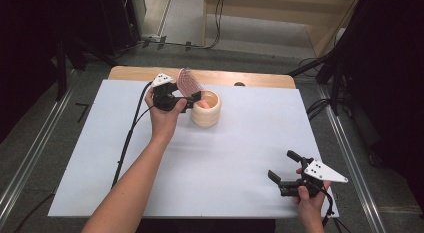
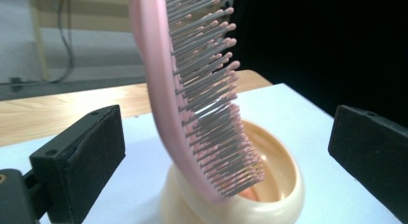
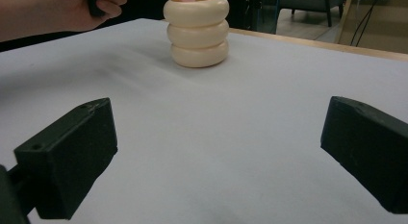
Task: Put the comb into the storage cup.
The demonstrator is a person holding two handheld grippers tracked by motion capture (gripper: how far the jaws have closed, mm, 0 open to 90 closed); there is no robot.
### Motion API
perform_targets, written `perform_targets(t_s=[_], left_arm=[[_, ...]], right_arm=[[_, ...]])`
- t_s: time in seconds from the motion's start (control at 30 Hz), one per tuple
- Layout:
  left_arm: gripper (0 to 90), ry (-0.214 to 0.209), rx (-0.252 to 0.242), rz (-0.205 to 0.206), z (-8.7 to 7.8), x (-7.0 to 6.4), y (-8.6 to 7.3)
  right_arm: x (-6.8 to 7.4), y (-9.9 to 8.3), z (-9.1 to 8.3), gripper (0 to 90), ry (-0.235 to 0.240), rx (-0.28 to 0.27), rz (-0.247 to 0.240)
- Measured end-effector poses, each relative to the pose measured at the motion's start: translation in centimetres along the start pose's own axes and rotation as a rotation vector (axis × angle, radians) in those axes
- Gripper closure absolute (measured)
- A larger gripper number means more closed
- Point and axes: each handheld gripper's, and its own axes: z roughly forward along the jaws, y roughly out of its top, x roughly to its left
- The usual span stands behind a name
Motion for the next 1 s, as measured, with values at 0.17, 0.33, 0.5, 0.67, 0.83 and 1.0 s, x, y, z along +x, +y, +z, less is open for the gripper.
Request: perform_targets(t_s=[0.17,0.33,0.5,0.67,0.83,1.0], left_arm=[[0.0,0.003,0.007,0.017,-0.7,0.1,-0.4],[0.0,0.001,0.0,0.046,-1.4,-0.2,-0.6],[0.0,0.003,0.009,0.076,-1.8,-0.4,-0.8],[0.0,0.014,0.002,0.081,-2.5,-0.5,-1.1],[0.0,0.008,-0.004,0.078,-3.1,-0.5,-1.4],[0.0,0.001,-0.014,0.087,-3.8,-0.7,-1.6]], right_arm=[[0.0,0.0,0.0,0.0,0.001,0.001,0.001],[0.0,0.0,0.1,0.0,0.0,0.002,0.001],[0.0,0.0,0.1,0.0,0.0,0.002,-0.002],[0.1,0.0,0.1,0.0,-0.001,0.004,-0.002],[0.1,0.0,0.1,0.0,-0.002,0.004,-0.003],[0.1,0.0,0.2,0.0,0.001,0.003,-0.004]])
